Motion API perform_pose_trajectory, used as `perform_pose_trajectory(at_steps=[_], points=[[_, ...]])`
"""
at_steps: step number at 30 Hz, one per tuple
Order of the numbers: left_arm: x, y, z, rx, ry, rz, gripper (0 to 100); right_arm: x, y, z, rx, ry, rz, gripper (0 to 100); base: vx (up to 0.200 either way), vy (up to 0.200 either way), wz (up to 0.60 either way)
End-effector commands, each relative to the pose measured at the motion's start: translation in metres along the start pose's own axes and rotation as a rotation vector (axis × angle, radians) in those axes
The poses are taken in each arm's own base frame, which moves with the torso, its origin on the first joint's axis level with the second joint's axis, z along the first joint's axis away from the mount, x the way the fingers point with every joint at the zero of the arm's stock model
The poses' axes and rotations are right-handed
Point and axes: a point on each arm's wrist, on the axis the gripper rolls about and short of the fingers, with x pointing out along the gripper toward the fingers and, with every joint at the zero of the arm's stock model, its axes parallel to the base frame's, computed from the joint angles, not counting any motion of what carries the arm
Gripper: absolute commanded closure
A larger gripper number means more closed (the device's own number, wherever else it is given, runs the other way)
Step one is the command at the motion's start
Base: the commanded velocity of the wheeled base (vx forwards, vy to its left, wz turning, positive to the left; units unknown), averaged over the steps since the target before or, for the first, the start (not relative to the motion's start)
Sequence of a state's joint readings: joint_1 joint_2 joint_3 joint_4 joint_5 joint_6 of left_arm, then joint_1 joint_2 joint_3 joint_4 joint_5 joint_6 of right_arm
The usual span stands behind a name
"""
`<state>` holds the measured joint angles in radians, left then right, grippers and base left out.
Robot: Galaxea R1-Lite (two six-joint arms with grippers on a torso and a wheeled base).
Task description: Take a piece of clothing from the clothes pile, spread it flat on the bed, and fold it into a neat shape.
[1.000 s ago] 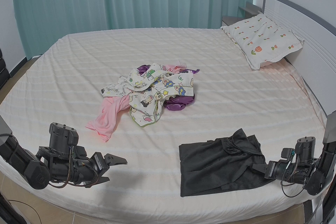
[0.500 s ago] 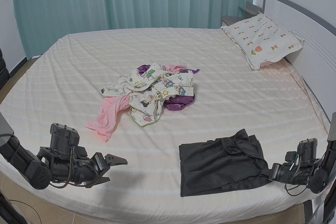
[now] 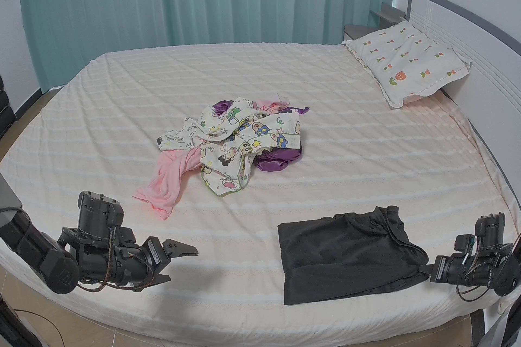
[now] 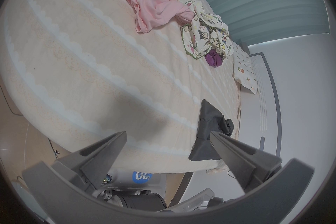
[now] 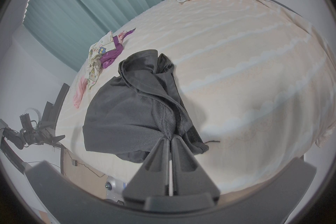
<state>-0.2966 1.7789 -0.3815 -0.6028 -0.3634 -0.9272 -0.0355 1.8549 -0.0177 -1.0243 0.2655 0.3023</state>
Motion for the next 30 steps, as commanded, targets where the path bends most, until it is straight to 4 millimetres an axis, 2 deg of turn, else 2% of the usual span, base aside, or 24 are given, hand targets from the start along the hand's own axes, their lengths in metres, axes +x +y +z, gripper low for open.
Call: perform_pose_trajectory(at_steps=[1,8,13,16,17,22,25,26,27,30], points=[[0.000,0.000,0.000,-0.001,0.000,0.000,0,-0.006,-0.002,-0.007,-0.004,0.038,-0.016,0,0.000,0.000,0.00],[0.001,0.001,0.000,-0.005,0.003,0.005,0,-0.005,-0.002,0.001,-0.006,-0.003,-0.012,0,0.000,0.000,0.00],[0.002,0.001,0.000,-0.003,0.003,0.005,0,-0.008,0.004,0.021,-0.011,-0.114,0.025,0,0.000,0.000,0.00],[0.002,0.001,0.000,-0.004,0.004,0.006,0,-0.002,0.014,0.033,0.001,-0.141,0.064,0,0.000,0.000,0.00],[0.002,0.001,0.000,-0.004,0.005,0.007,0,0.005,0.023,0.038,-0.011,-0.141,0.094,0,0.000,0.000,0.00],[0.003,0.002,0.000,-0.008,0.009,0.009,0,0.029,0.043,0.053,-0.053,-0.136,0.146,0,0.000,0.000,0.00],[0.005,0.003,0.000,-0.010,0.014,0.014,0,0.049,0.054,0.056,-0.077,-0.092,0.139,0,0.000,0.000,0.00],[0.005,0.003,0.000,-0.010,0.014,0.014,0,0.049,0.054,0.056,-0.077,-0.092,0.139,0,0.000,0.000,0.00],[0.005,0.003,0.000,-0.012,0.020,0.014,0,0.064,0.061,0.058,-0.091,-0.076,0.115,0,0.000,0.000,0.00],[0.005,0.003,0.000,-0.012,0.020,0.014,0,0.078,0.067,0.063,-0.101,-0.071,0.122,0,0.000,0.000,0.00]])
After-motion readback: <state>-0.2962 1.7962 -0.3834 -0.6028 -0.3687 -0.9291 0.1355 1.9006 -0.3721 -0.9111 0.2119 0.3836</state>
